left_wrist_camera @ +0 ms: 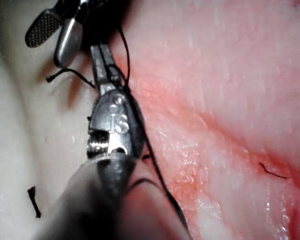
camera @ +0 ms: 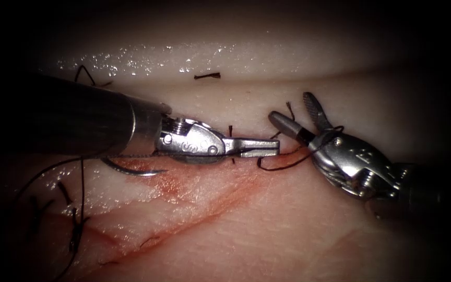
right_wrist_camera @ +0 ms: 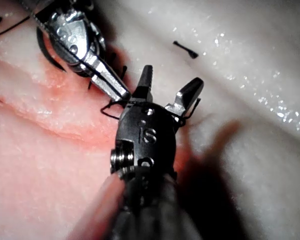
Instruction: Wound Closure
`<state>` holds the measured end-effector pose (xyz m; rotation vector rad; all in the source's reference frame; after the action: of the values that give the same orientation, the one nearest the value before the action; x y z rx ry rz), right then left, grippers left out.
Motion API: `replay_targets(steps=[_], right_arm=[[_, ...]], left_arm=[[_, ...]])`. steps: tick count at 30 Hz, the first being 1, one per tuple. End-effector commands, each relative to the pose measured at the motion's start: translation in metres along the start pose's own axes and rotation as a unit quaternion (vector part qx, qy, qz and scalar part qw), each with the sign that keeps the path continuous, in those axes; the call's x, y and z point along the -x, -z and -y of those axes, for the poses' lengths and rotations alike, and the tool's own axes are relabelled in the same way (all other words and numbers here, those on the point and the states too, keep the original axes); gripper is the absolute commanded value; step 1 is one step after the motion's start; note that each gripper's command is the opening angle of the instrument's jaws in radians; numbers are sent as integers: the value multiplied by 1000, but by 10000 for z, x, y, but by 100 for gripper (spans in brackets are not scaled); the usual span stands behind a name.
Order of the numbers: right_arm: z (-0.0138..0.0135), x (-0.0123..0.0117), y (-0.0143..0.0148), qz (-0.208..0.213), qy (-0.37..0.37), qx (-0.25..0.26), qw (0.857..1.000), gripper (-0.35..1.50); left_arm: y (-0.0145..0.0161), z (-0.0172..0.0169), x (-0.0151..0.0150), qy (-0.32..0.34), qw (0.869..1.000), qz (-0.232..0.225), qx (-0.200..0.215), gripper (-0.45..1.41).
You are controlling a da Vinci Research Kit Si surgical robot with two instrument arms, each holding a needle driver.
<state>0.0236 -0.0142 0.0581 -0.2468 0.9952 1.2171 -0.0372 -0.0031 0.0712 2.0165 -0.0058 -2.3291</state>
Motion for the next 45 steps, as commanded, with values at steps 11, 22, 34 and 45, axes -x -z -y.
replay_targets(steps=[11, 22, 34, 45], right_arm=[[-10, 41, -28, 50, -23, -2, 999, 71], [-5, 58, -30, 97, -34, 8, 995, -35], [25, -4, -8, 18, -2, 26, 1000, -35], [63, 5, 7, -37, 49, -32, 998, -35]], left_arm=[[-8, 0, 5, -1, 1000, -2, 2, -45], [-6, -2, 4, -1, 1000, -5, 5, -45], [16, 11, 9, 11, 1000, 6, 0, -45], [43, 88, 48, 74, 995, 73, 1, -45]])
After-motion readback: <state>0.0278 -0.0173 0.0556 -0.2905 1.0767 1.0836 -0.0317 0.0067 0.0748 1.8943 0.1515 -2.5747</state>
